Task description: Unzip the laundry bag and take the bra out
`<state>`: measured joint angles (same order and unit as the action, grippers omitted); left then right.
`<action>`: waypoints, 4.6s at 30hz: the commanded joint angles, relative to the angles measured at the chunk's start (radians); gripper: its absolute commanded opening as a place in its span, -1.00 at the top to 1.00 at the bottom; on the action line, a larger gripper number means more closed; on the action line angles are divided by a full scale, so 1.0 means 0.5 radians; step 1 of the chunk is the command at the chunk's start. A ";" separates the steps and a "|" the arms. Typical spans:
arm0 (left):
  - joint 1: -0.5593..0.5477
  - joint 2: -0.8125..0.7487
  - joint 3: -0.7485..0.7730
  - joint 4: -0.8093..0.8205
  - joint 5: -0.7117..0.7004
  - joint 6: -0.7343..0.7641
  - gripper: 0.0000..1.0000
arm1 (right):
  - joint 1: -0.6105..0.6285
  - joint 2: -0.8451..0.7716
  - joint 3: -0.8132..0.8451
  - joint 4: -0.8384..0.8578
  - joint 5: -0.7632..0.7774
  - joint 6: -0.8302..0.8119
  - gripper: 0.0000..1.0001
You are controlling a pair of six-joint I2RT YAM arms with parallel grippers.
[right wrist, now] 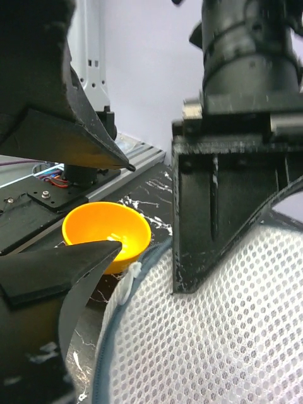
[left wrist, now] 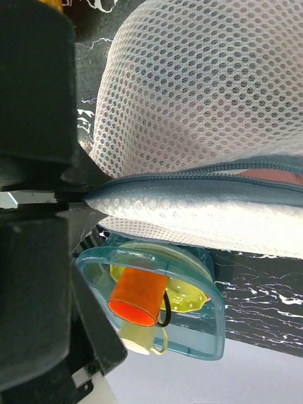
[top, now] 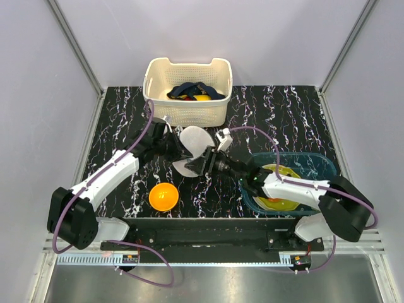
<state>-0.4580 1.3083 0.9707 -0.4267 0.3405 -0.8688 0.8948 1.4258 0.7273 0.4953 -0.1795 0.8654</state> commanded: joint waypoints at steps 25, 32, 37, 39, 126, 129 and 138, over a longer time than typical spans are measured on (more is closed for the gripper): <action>-0.011 -0.064 0.007 0.108 0.043 -0.020 1.00 | -0.056 0.127 0.113 -0.101 -0.261 -0.197 -0.20; -0.011 -0.073 -0.005 0.105 0.043 -0.017 1.00 | -0.056 0.164 0.064 0.129 -0.301 -0.133 -0.19; -0.014 -0.079 -0.005 0.108 0.049 -0.020 1.00 | -0.062 0.140 0.040 0.209 -0.252 -0.114 -0.18; -0.011 -0.082 -0.005 0.102 0.049 -0.014 1.00 | -0.059 0.137 0.033 0.190 -0.227 -0.120 -0.18; -0.158 -0.331 -0.561 0.657 -0.190 -0.711 0.72 | -0.056 -0.244 -0.068 -0.402 -0.153 -0.059 1.00; -0.149 -0.291 -0.460 0.556 -0.215 -0.646 1.00 | -0.053 -0.311 -0.114 -0.441 -0.138 -0.074 1.00; -0.072 -0.263 -0.285 0.366 -0.218 -0.487 1.00 | -0.053 -0.605 -0.276 -0.641 -0.089 -0.117 1.00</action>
<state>-0.5186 1.1679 0.7460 -0.2169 0.2722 -1.1709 0.8658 1.1984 0.6086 0.2325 -0.2253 0.8310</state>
